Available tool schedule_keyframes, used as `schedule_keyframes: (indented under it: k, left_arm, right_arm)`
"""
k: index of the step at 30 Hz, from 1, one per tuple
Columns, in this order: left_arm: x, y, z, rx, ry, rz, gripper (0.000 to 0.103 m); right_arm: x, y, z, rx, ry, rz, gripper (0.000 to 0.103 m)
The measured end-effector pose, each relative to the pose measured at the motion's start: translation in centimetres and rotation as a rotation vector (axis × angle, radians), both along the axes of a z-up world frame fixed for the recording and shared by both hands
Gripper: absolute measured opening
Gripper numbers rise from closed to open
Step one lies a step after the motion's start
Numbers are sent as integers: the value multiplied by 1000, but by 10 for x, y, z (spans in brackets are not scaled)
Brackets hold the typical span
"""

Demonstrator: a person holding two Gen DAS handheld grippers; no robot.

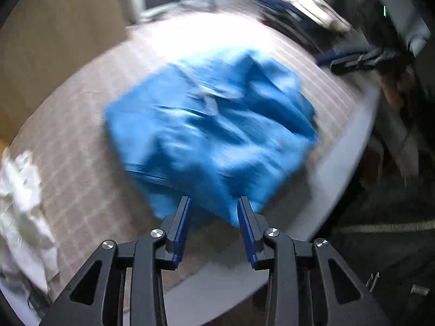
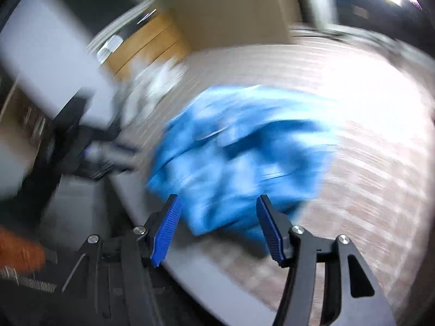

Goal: Fold clothes

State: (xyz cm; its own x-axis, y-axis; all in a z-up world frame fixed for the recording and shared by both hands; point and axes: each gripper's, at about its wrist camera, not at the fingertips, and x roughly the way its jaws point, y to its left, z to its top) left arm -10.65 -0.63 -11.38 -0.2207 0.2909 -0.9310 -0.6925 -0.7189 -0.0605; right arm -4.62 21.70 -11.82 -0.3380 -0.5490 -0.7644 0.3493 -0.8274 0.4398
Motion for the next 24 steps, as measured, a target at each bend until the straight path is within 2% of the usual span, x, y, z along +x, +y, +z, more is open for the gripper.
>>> schedule_keyframes:
  k: [2,5,6,7,9,12,14,17,20,22,24]
  left_arm:
    - [-12,0,-1,-3,23,36,33]
    - [-24,1,-16,12,10,43,33]
    - [-28,0,-21,23,0,50,33]
    - [-32,-3,-27,42,-21,62,33]
    - [-32,-4,-41,37,-64,66,33]
    - [-29,-12,-60,4,-137,72,33]
    - [-25,-21,-59,6,-149,82,33]
    - [-27,-39,-31,52,-95,120,33]
    - [-58,-35,-15,68,-24,154,33]
    - [-79,-31,-6,82,20,173,33]
    - [-101,-11,-10,116,29,165,33]
  right_arm:
    - [-15,23,-16,15,-35,-94,47]
    - [-31,38,-44,-19,-105,-157,47]
    - [-35,37,-52,-32,-124,-156,44]
    - [-34,35,-58,-27,-140,-146,33]
    - [-26,27,-66,21,-165,-102,20]
    - [-14,18,-74,87,-182,-31,18]
    - [-11,27,-67,70,-198,-20,18]
    - [-14,49,-44,20,-145,-68,18]
    - [-34,62,-17,-42,-49,-96,18]
    - [-54,52,-3,-33,5,-71,18]
    - [-78,36,7,-21,48,-37,18]
